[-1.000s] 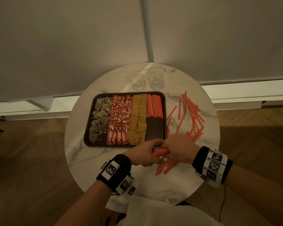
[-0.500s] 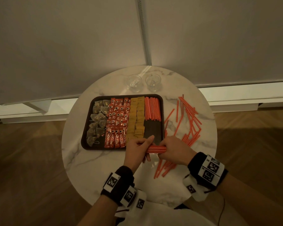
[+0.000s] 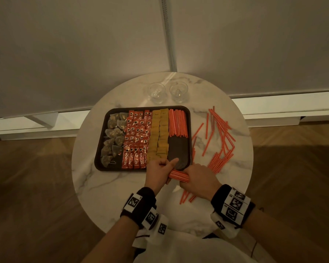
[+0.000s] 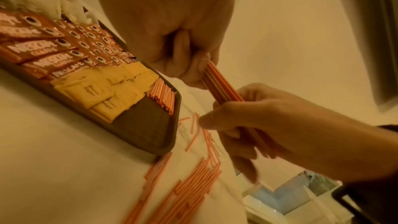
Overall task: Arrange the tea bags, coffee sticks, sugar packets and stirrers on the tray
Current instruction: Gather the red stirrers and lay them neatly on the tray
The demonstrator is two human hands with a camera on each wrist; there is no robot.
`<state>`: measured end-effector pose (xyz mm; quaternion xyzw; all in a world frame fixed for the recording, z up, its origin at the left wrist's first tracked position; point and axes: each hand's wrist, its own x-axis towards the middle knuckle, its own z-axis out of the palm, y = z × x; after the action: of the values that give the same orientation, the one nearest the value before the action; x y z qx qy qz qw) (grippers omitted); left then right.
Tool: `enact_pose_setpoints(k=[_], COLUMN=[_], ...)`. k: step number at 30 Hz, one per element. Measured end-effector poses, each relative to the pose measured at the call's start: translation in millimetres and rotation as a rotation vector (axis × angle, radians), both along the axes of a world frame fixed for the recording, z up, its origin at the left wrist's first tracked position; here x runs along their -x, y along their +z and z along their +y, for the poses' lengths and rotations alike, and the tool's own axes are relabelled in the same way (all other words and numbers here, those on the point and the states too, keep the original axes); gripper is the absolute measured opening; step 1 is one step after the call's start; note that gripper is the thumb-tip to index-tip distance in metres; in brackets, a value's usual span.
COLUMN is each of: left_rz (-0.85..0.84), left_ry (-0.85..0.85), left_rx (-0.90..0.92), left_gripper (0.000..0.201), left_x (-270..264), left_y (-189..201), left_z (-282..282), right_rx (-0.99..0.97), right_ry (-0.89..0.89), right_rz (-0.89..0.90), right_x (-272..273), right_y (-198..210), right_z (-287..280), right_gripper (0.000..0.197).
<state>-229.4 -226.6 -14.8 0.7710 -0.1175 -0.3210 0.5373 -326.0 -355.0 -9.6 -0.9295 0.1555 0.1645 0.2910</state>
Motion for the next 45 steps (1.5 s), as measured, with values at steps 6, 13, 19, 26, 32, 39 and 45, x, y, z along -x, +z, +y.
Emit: enact_pose_setpoints(k=[6, 13, 19, 26, 32, 39, 45], left_rz=[-0.009, 0.07, 0.066, 0.315, 0.454, 0.45, 0.447], left_ry=[-0.324, -0.278, 0.241, 0.285, 0.381, 0.366, 0.363], left_rx=[-0.197, -0.244, -0.175, -0.527, -0.456, -0.514, -0.549], left_gripper=[0.041, 0.035, 0.031, 0.04, 0.06, 0.061, 0.059], left_x=[-27, -42, -58, -50, -45, -50, -50], left_y=[-5, -9, -29, -79, -95, -98, -97], left_z=[-5, -13, 24, 111, 128, 126, 125], right_rx=[-0.007, -0.222, -0.355, -0.328, -0.265, -0.322, -0.253], right_ry=[0.113, -0.046, -0.419, -0.51, -0.521, -0.531, -0.462], right_rz=[0.005, -0.001, 0.104, 0.161, 0.207, 0.218, 0.206], right_x=[-9, -27, -51, -99, -126, -129, -122], right_y=[-6, -26, -64, -85, -92, -93, -90], right_z=[7, 18, 3, -17, -23, -22, -25], right_gripper=[0.036, 0.026, 0.034, 0.03, 0.035, 0.048, 0.039])
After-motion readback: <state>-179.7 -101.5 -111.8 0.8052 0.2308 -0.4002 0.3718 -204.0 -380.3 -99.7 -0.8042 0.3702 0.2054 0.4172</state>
